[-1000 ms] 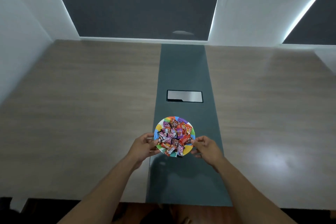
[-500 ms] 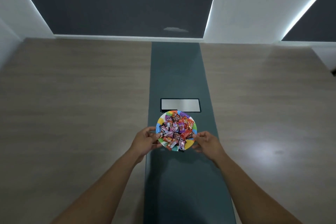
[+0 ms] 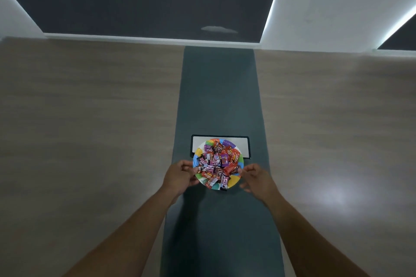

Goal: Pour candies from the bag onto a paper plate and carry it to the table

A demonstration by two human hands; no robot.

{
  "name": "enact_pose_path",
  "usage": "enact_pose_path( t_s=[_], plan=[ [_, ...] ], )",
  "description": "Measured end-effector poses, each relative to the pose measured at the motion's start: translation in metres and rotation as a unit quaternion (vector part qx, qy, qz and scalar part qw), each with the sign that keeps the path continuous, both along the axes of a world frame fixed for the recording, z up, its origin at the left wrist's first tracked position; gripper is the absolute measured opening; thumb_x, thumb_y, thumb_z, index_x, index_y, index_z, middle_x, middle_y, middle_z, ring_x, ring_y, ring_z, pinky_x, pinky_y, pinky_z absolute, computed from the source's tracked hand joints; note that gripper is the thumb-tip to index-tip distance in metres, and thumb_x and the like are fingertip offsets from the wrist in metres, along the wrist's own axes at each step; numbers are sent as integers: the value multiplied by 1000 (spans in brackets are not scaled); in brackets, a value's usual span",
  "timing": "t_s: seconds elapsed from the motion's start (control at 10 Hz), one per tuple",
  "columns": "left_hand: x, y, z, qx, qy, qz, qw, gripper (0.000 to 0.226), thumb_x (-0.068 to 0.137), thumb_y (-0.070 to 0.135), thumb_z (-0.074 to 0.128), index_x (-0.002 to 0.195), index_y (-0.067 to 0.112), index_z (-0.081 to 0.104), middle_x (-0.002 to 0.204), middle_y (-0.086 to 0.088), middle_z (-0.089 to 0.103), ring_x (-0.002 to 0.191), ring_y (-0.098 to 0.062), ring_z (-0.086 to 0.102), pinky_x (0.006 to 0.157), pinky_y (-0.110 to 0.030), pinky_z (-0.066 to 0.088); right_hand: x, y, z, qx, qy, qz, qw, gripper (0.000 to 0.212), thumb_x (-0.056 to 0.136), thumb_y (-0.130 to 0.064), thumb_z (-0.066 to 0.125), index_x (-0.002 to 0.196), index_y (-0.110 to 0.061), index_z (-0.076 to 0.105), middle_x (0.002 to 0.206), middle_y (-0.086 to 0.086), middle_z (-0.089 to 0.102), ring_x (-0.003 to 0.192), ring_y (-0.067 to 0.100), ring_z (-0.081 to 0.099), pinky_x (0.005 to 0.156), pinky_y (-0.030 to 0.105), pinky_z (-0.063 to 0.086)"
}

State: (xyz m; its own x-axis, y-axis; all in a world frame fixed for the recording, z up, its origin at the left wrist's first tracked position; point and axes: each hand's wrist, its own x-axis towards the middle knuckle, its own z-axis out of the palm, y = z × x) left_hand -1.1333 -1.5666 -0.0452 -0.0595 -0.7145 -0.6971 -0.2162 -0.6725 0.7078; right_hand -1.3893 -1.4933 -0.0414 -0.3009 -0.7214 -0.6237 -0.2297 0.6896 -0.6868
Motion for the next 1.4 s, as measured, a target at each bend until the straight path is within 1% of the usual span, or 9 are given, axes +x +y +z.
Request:
enact_pose_path(
  t_s=[0.3, 0.5, 0.7, 0.9, 1.0, 1.1, 1.2, 1.3, 1.4],
  plan=[
    [-41, -45, -52, -22, -36, 16, 999, 6, 101, 4, 68, 106, 7, 66, 97, -8, 74, 90, -22, 77, 73, -31, 67, -34, -52, -68, 33, 37, 5, 999, 27, 95, -42, 77, 95, -16, 68, 80, 4, 81, 52, 12, 71, 59, 34, 57],
    [-48, -63, -76, -34, -50, 24, 998, 12, 100, 4, 70, 110, 2, 67, 104, -12, 76, 92, -23, 78, 64, -24, 66, -37, -73, -92, 34, 62, 7, 997, 21, 98, -39, 75, 91, -20, 68, 82, -3, 82, 50, 10, 72, 71, 42, 65],
    [-52, -69, -89, -32, -24, 38, 998, 24, 97, 7, 75, 119, 0, 66, 106, -16, 76, 100, -31, 79, 70, -26, 68, -41, -82, -105, 24, 58, -14, 998, 25, 95, -41, 78, 94, -18, 70, 81, 1, 82, 50, 11, 71, 73, 45, 66],
    [-50, -64, -86, -36, -19, 51, 998, 31, 98, 19, 76, 121, 1, 67, 114, -18, 74, 102, -31, 79, 84, -37, 69, -45, -72, -101, 0, 51, -19, 999, 33, 101, -51, 66, 94, -20, 73, 86, -5, 83, 63, 16, 76, 74, 43, 66],
    [-44, -53, -83, -82, -72, 21, 994, 24, 103, 25, 68, 117, 6, 69, 113, -15, 75, 93, -27, 79, 88, -43, 68, -43, -54, -101, -19, 122, 5, 992, 34, 108, -44, 56, 102, -15, 74, 92, -5, 79, 84, 24, 76, 78, 39, 60],
    [-29, -27, -88, -245, -236, -109, 934, 16, 105, 20, 64, 116, 15, 75, 116, -7, 72, 99, -19, 70, 93, -38, 64, -35, -22, -109, -100, 285, 83, 950, 20, 106, -32, 57, 112, -19, 71, 115, 2, 70, 112, 33, 64, 89, 39, 49],
    [-11, 6, -98, -347, -322, -214, 854, 34, 105, 22, 62, 138, 19, 68, 143, -4, 57, 133, -22, 55, 112, -39, 53, -21, 12, -112, -79, 358, 171, 915, 45, 106, -39, 54, 150, -25, 57, 163, 0, 47, 150, 30, 44, 115, 50, 44],
    [5, 47, -115, -328, -378, -295, 814, 67, 108, 44, 49, 168, 23, 27, 178, -1, 20, 165, -26, 17, 131, -43, 27, -10, 44, -122, -87, 401, 227, 883, 66, 109, -47, 40, 170, -26, 25, 180, -1, 16, 166, 25, 15, 130, 52, 27],
    [8, 72, -126, -298, -411, -322, 799, 77, 110, 56, 31, 172, 25, -3, 181, 6, -7, 167, -21, -7, 135, -43, 8, -8, 51, -131, -86, 441, 246, 859, 69, 111, -48, 31, 172, -24, 9, 181, 0, 3, 168, 24, 4, 134, 52, 18]
  ],
)
